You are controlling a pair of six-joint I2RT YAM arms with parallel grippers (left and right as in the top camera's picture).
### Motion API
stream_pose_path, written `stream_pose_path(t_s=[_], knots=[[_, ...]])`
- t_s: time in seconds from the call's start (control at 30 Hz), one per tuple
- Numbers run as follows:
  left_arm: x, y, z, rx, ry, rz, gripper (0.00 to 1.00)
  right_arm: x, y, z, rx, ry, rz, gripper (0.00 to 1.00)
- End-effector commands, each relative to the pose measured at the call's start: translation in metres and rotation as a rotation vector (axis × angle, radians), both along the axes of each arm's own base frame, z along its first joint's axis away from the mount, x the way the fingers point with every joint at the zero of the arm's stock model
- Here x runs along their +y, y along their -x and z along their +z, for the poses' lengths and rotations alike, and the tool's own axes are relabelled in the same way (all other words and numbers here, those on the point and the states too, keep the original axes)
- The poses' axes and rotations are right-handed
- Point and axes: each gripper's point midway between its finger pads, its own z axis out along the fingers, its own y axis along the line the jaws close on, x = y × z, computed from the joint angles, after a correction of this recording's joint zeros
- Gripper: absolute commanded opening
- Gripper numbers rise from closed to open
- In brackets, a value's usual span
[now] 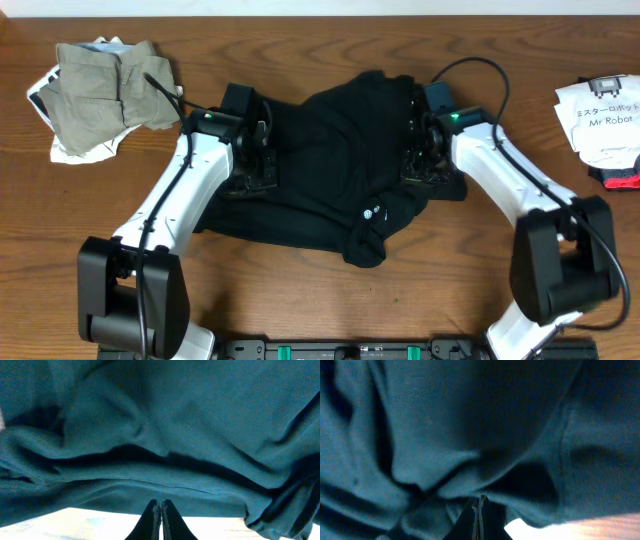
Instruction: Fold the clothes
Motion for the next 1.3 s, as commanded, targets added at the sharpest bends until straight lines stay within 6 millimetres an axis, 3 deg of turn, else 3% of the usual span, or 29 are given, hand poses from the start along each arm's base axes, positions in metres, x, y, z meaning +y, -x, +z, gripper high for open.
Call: stream_pose_path(t_s=[0.0, 0.3, 0.47, 0.73, 1.03, 1.27], knots=[[-0.009, 0.002, -0.001, 0.001, 0.055, 0.000, 0.06, -0.004, 0.001, -0.016, 0.035, 0.010, -0.014, 0.01], [-0.009, 0.008, -0.023, 0.007, 0.058, -0.002, 0.06, -0.013, 0.006, -0.034, 0.079, 0.070, -0.017, 0.01], [-0.009, 0.009, -0.047, 0.020, 0.054, -0.002, 0.06, -0.014, 0.007, -0.035, 0.087, 0.073, -0.016, 0.01], [-0.012, -0.004, -0.050, -0.021, 0.064, -0.002, 0.06, -0.021, 0.010, -0.035, 0.096, 0.116, -0.019, 0.01], [-0.010, 0.001, -0.087, 0.068, 0.039, 0.001, 0.06, -0.029, 0.010, -0.035, 0.093, 0.153, -0.023, 0.03], [-0.006, 0.000, -0.092, 0.070, 0.019, 0.005, 0.06, -0.045, 0.009, -0.036, 0.103, 0.173, -0.060, 0.02]])
